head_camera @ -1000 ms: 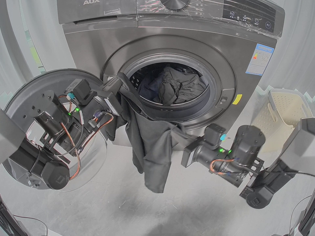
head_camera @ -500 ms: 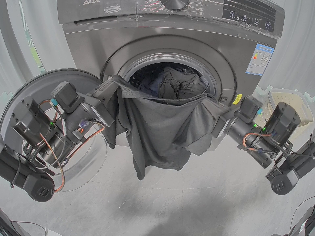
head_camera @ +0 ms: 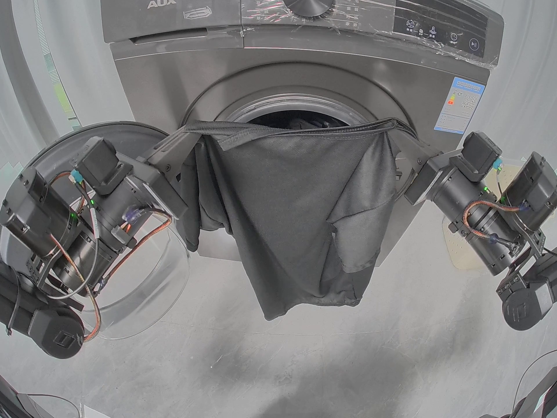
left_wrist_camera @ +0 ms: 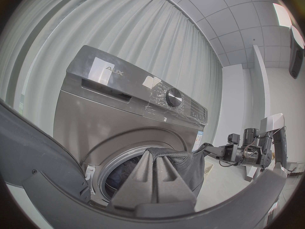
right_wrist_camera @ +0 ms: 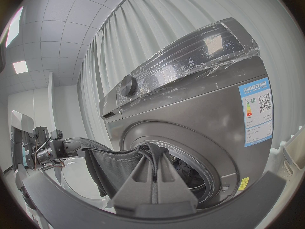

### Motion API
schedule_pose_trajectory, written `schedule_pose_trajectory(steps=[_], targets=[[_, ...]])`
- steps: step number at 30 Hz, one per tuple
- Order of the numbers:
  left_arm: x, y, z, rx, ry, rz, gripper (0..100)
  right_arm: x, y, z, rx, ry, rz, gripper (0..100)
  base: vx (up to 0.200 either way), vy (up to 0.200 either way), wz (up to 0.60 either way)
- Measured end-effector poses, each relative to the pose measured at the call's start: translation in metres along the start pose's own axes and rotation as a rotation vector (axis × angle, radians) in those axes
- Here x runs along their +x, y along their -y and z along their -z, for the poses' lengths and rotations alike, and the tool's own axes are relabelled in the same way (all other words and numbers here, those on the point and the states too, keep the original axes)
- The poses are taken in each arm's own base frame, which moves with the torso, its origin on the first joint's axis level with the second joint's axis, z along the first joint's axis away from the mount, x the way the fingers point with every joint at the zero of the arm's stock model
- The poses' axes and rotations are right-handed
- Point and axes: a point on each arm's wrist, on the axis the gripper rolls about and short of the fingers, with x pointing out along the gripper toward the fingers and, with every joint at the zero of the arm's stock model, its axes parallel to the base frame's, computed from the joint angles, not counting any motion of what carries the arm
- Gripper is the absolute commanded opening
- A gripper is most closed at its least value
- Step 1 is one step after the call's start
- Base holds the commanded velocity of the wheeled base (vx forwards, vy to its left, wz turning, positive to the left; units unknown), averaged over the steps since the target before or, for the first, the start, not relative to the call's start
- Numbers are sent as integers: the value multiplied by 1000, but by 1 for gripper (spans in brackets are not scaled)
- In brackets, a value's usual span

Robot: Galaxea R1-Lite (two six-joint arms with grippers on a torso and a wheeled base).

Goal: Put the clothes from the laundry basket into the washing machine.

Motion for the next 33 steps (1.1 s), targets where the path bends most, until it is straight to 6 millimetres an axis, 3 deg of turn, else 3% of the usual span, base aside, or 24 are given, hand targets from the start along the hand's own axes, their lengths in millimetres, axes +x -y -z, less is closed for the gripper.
schedule_pose_trajectory(steps=[10,33], targets=[[1,-6,-2,18,8,-25,0,-13,16,3,-42,-41,-9,0,0,0,0],[3,-7,5,15,-12,-32,0,-15,26,-8,-75,-8,22,0,0,0,0]])
